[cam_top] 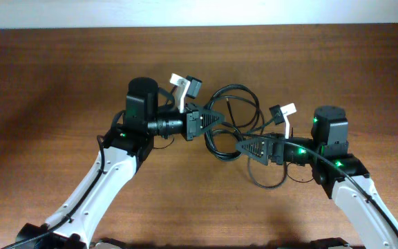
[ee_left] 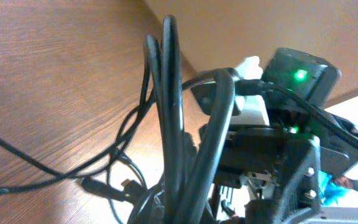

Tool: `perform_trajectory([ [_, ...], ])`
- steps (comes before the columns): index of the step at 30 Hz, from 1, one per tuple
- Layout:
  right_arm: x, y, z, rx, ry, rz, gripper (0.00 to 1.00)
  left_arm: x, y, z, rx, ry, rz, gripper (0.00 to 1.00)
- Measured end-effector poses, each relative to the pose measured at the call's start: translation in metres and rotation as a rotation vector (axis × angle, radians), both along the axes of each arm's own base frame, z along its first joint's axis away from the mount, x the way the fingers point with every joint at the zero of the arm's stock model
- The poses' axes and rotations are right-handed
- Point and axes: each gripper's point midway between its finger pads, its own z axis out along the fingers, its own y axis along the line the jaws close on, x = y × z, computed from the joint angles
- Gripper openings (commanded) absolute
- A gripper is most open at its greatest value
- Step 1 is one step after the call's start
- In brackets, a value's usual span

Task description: Untangle cables

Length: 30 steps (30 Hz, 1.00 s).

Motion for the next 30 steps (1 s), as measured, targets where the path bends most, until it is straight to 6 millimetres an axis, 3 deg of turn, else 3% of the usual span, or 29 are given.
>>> perform_trajectory([
  [9,0.0,0.0,0.0,0.0,-0.001,0.0,1.0,-0.016,-0.014,0.005,-0.021,-0.012,-0.08,0.0],
  [13,0.0,0.0,0.0,0.001,-0.002,0.002,0.83,-0.023,-0.023,0.004,-0.016,-0.015,-0.102,0.0],
  [18,0.0,0.0,0.0,0.002,0.004,0.002,0.5,-0.022,-0.027,0.001,0.0,-0.022,-0.084,0.0],
  [30,0.0,0.0,0.0,0.001,-0.001,0.002,0.41,-0.009,-0.024,-0.001,0.028,-0.046,-0.013,0.0],
])
